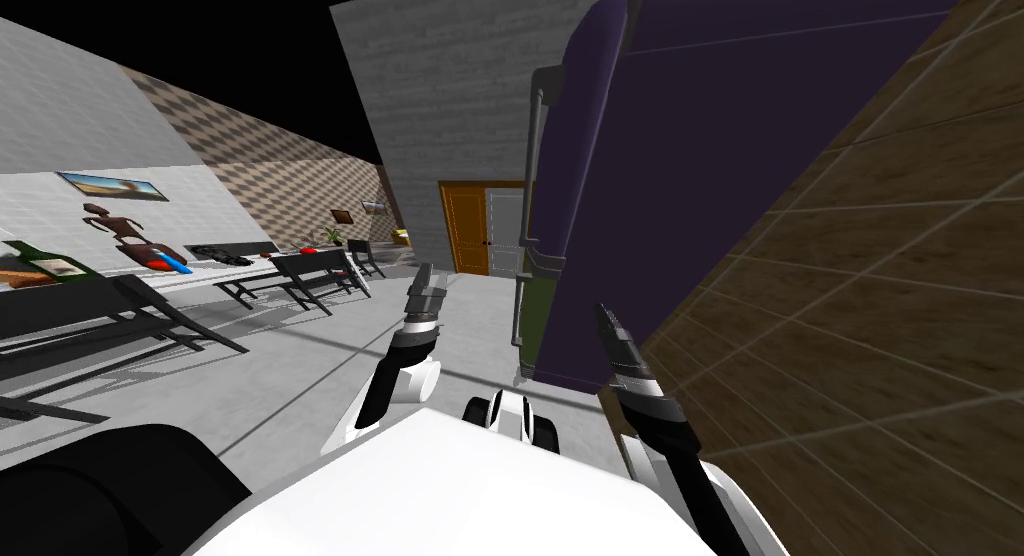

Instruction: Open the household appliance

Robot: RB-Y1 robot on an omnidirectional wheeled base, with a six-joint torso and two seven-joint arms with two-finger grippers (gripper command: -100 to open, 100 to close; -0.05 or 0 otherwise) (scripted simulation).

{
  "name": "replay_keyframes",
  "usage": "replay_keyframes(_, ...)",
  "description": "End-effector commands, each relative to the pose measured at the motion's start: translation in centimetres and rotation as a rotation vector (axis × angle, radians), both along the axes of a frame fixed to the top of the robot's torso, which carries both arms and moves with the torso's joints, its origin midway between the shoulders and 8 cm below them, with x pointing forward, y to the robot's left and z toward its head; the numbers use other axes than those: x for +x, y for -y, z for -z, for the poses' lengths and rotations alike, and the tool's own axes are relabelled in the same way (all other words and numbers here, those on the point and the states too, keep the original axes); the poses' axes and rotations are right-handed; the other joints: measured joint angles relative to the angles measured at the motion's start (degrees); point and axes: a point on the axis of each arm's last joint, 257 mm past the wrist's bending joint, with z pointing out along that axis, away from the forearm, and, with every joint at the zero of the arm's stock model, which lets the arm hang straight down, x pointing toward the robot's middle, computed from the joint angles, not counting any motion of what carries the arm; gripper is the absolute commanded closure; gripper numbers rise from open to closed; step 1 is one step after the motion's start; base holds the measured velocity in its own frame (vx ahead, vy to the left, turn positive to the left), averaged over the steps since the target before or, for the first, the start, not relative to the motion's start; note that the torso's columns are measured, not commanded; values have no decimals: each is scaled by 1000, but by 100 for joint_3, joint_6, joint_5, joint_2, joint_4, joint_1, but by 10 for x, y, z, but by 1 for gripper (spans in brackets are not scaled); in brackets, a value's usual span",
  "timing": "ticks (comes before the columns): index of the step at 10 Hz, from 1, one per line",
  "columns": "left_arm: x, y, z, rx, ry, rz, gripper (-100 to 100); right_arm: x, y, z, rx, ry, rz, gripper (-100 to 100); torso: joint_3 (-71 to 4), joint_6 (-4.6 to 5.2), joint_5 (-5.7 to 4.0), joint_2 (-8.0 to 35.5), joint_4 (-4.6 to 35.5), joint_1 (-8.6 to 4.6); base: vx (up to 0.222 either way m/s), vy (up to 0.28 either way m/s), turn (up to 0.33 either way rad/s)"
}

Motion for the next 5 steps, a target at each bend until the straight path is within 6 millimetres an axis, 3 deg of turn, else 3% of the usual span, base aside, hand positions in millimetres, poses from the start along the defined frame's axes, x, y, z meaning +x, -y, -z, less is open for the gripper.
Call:
replay_keyframes(1,0,0,0,0,0,0,0,1,-1,3,-115,1,48,-100,0,0,0,1,0,-5,80,104,-33)
replay_keyframes(5,0,0,0,0,0,0,0,2,-2,9,-328,6,135,-100,5,0,-5,9,2,-24,76,95,-75)
